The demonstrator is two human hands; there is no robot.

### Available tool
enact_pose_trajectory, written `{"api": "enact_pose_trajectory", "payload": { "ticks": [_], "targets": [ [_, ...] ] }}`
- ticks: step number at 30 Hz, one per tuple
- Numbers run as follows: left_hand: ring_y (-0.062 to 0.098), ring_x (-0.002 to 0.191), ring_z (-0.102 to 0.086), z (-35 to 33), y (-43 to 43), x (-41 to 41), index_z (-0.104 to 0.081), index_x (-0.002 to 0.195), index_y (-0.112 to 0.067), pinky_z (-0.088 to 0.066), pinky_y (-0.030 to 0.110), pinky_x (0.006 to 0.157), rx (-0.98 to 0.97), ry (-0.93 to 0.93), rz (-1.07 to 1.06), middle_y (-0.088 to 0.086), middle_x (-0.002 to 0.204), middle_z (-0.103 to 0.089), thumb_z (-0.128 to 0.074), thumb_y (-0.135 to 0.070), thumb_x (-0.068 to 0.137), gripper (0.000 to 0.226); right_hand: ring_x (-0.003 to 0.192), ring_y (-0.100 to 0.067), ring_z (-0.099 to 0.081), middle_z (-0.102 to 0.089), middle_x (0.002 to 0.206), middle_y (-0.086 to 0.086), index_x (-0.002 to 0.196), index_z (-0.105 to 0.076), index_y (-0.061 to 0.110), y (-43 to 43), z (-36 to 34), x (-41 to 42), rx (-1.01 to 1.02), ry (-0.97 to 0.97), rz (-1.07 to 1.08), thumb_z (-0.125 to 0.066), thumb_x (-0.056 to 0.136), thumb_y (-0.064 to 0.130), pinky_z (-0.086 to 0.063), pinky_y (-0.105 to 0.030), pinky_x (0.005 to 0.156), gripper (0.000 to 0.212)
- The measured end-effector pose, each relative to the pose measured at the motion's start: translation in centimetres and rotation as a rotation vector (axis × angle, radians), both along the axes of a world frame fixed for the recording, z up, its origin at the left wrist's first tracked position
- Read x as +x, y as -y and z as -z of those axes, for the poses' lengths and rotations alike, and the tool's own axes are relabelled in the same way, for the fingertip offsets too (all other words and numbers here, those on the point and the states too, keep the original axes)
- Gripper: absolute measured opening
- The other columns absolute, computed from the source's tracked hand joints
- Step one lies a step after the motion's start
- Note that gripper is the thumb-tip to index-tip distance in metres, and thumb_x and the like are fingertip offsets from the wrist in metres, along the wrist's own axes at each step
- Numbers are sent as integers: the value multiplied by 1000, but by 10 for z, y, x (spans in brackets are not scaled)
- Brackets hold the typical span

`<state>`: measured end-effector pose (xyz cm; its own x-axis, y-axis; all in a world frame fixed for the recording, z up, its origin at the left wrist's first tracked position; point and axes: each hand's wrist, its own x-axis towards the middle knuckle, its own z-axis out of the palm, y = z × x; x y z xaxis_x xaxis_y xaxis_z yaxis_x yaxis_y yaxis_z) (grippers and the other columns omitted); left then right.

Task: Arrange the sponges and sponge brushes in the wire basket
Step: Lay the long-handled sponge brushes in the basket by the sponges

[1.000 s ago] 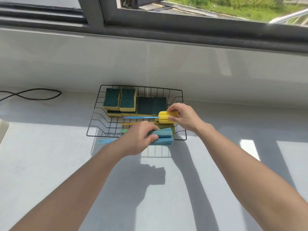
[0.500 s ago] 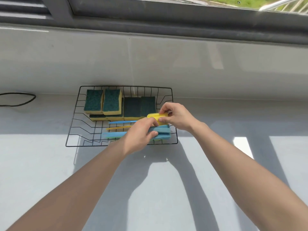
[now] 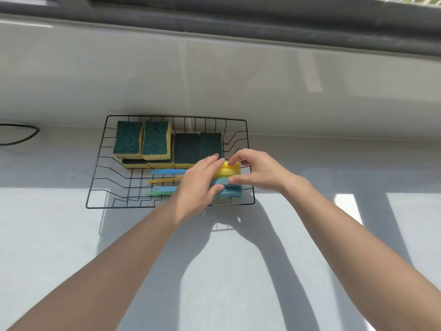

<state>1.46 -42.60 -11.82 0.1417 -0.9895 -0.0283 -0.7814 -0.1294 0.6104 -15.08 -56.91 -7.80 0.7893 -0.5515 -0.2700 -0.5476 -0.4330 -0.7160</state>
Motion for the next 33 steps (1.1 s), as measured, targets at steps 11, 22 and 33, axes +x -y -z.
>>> {"api": "enact_pose_trajectory", "payload": {
  "ticks": [11, 22, 33],
  "targets": [
    [19, 145, -37, 6, 1, -5, -35, 154, -20, -32, 39, 119, 31, 73, 13, 2, 159, -39, -62, -37, 94, 67, 129, -23, -51, -64, 134, -2, 128, -65, 18, -15, 18, -9, -273, -40, -112, -86, 76, 32, -42, -37, 106, 58],
    [17, 151, -24, -9, -5, -3, -25, 157, -22, -24, 37, 122, 60, 78, 27, 0, 165, -26, -63, -41, 93, 77, 142, -18, -37, -49, 151, 3, 141, -52, 27, -25, 2, -11, -281, -112, -82, -83, 78, 41, -34, -39, 115, 72],
    [21, 152, -21, -43, -45, -6, -24, 157, -19, -26, 44, 121, 38, 164, -67, 4, 166, -22, -55, -52, 94, 78, 145, -15, -34, -40, 158, 8, 147, -44, 34, -65, -18, -25, -436, -78, 46, -69, 84, 59, -35, -47, 112, 72]
  ]
}}
